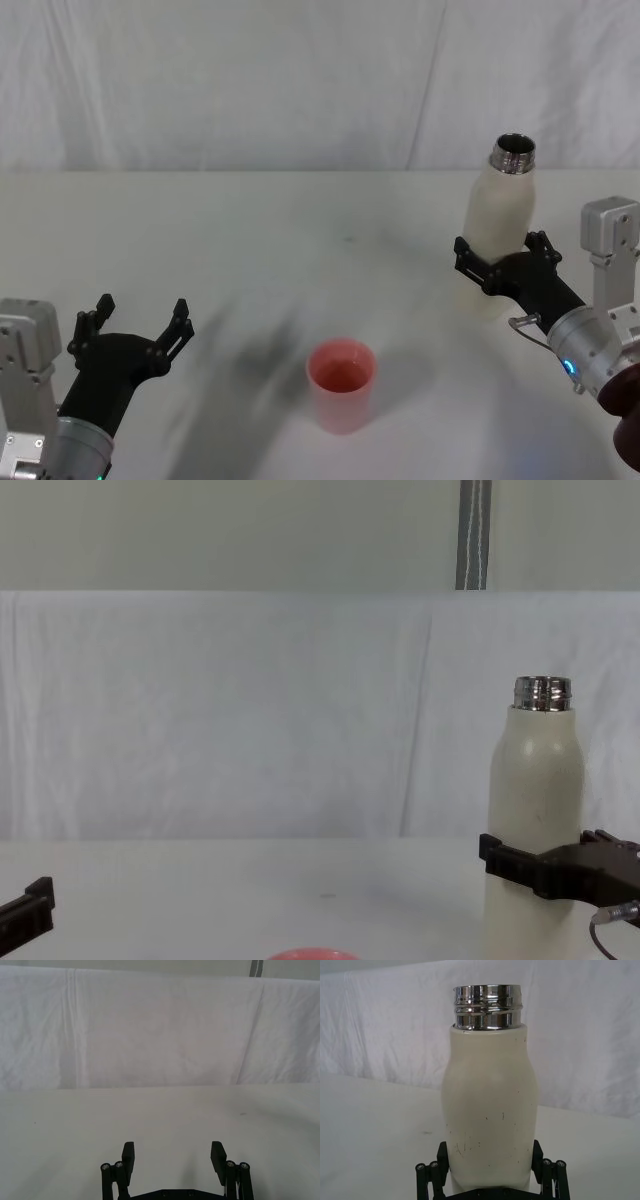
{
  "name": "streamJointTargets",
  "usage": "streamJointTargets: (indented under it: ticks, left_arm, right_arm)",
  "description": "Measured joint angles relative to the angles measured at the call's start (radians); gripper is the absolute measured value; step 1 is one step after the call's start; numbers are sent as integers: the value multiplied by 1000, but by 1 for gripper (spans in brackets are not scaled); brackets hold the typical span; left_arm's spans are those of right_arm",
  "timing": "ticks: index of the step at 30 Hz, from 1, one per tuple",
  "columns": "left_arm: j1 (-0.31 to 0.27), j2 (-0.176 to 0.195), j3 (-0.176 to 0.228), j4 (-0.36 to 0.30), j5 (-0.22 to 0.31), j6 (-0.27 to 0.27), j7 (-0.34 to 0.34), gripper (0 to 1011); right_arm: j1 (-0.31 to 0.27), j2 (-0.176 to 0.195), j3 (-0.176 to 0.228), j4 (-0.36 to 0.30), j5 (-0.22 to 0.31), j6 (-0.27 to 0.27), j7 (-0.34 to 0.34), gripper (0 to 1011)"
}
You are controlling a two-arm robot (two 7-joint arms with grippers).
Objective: Grasp the thermos with one hand and pour water into the cup lid.
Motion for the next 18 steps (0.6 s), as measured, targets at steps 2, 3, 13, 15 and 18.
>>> streamJointTargets:
  ticks: [2, 3, 13, 15, 18]
  left_arm:
    - [0, 0, 0, 0, 0, 0, 0, 1001]
    - [0, 0, 0, 0, 0, 0, 0, 1001]
    - [0, 0, 0, 0, 0, 0, 0, 1001]
    - [0, 0, 0, 0, 0, 0, 0, 1001]
    - [0, 0, 0, 0, 0, 0, 0, 1001]
  right_arm:
    - [0, 0, 0, 0, 0, 0, 0, 1001]
    - [0, 0, 0, 0, 0, 0, 0, 1001]
    - [-15, 17, 1, -10, 9, 0, 18, 1001]
    - [-15, 19, 0, -10, 10, 1, 21, 1001]
    - [-18, 23, -3, -13, 13, 3, 27, 1001]
